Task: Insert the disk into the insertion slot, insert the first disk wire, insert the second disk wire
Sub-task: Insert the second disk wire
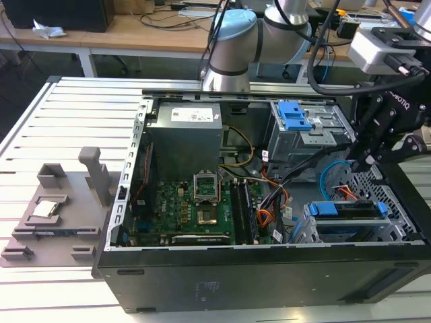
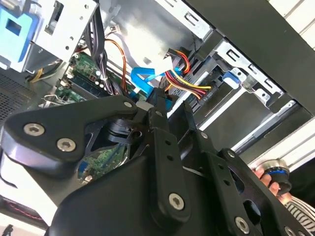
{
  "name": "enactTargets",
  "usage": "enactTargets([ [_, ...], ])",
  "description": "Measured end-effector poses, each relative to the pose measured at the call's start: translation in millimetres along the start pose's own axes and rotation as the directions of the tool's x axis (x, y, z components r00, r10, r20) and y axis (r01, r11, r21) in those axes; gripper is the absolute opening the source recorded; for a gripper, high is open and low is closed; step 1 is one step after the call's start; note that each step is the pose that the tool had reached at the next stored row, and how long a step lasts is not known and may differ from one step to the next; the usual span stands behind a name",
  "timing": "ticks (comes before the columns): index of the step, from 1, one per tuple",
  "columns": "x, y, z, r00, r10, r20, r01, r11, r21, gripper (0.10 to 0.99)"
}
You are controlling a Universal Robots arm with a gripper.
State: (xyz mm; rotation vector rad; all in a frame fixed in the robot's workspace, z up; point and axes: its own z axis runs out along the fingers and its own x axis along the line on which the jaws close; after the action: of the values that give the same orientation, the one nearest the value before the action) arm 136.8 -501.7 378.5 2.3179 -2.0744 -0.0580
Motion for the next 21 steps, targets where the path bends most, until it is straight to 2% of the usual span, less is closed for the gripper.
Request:
enactTargets([
  [1, 0.0, -0.1, 3.1, 1.0, -0.001, -0.0034, 0.001, 1.0, 0.0, 0.302],
  [7, 0.0, 0.0, 3.2, 1.0, -0.001, -0.0037, 0.001, 1.0, 0.0, 0.286],
  [9, 0.0, 0.0, 3.2, 1.0, -0.001, -0.0037, 0.001, 1.0, 0.0, 0.165],
  [21, 1.4, 0.8, 3.6, 1.0, -0.001, -0.0037, 0.001, 1.0, 0.0, 0.165],
])
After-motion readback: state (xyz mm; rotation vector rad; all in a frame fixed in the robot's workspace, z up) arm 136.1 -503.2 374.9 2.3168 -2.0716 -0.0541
